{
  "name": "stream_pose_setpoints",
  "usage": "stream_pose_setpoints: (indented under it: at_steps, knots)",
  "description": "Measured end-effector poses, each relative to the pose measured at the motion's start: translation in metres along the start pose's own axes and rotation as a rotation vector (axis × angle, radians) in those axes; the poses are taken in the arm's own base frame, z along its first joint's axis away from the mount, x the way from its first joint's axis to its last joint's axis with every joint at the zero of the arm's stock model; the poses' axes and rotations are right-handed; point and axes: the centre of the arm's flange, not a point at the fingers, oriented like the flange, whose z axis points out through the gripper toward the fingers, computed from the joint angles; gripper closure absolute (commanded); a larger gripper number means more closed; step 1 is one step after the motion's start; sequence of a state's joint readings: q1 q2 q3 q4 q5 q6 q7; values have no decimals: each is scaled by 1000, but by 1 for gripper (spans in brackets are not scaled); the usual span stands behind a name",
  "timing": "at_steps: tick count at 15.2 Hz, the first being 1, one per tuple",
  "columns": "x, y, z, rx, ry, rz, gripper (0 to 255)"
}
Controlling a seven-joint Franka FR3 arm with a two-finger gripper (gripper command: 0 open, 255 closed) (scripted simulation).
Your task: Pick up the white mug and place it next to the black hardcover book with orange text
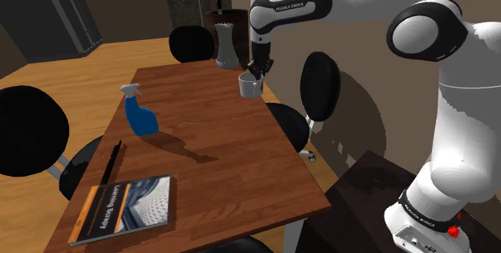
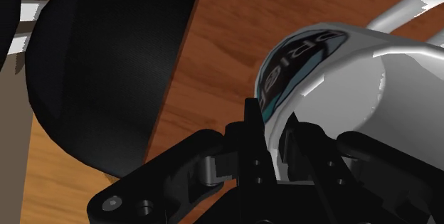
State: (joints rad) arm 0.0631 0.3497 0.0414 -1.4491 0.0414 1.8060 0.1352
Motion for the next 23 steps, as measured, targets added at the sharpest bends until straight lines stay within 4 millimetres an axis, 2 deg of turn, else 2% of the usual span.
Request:
stream_pose_setpoints:
  at_steps: [23]
  knots:
    - [-146,-268,13,0,0,-1,255]
